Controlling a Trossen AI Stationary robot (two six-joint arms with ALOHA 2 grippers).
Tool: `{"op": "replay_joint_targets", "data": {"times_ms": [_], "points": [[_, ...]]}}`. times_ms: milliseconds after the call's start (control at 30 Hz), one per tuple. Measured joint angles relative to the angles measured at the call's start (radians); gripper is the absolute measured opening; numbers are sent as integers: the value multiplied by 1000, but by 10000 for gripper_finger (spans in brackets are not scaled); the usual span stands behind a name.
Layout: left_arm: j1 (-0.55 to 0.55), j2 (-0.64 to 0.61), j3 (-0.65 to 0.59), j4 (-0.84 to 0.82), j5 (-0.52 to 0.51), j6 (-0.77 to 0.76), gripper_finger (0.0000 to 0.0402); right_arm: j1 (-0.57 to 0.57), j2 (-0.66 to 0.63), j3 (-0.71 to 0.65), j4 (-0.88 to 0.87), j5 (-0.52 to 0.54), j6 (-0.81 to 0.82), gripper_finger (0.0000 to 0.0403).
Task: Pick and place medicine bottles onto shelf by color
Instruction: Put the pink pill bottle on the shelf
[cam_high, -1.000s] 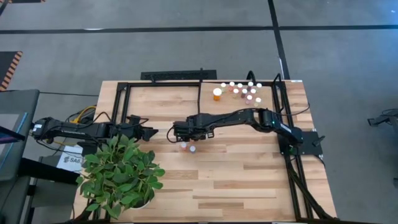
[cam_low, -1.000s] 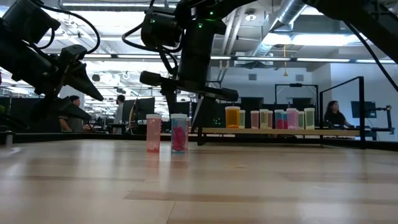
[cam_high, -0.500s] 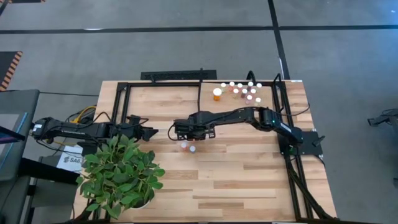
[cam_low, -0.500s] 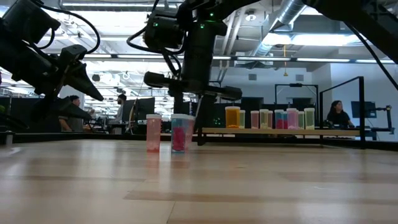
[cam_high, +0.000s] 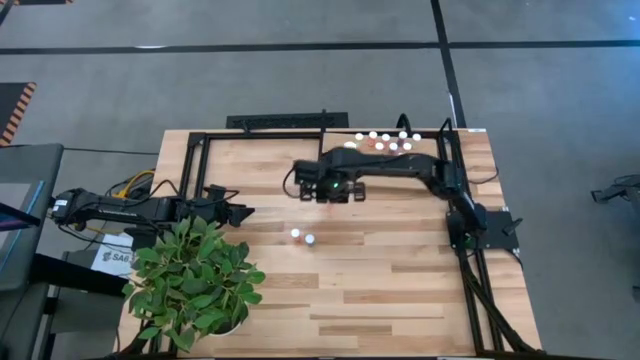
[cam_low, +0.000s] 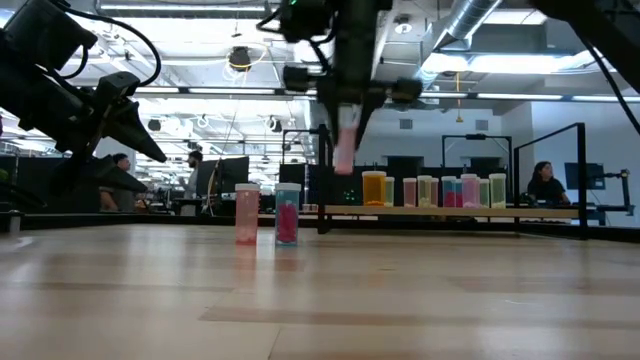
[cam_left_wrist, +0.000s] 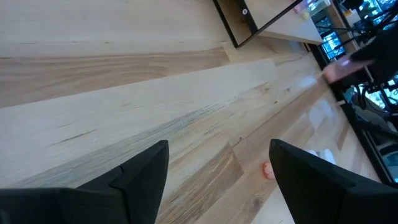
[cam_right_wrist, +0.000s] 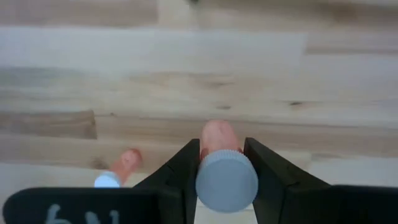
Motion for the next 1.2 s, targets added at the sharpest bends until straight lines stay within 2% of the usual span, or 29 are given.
{"op": "replay_joint_targets", "data": {"times_ms": [267,467,767,1033,1200], "points": [[0,0,0,0,0,0,265,-75,-83,1,-165,109,-19,128],[0,0,0,0,0,0,265,-168,-85,-64,-200,94,-141,128],[0,0,0,0,0,0,265,-314,-89,-191,-143,55,-264,128],[0,0,0,0,0,0,265,-431,-89,-201,-55,53,-304,128],[0,0,0,0,0,0,265,-466,-89,-201,11,53,-303,128]]}}
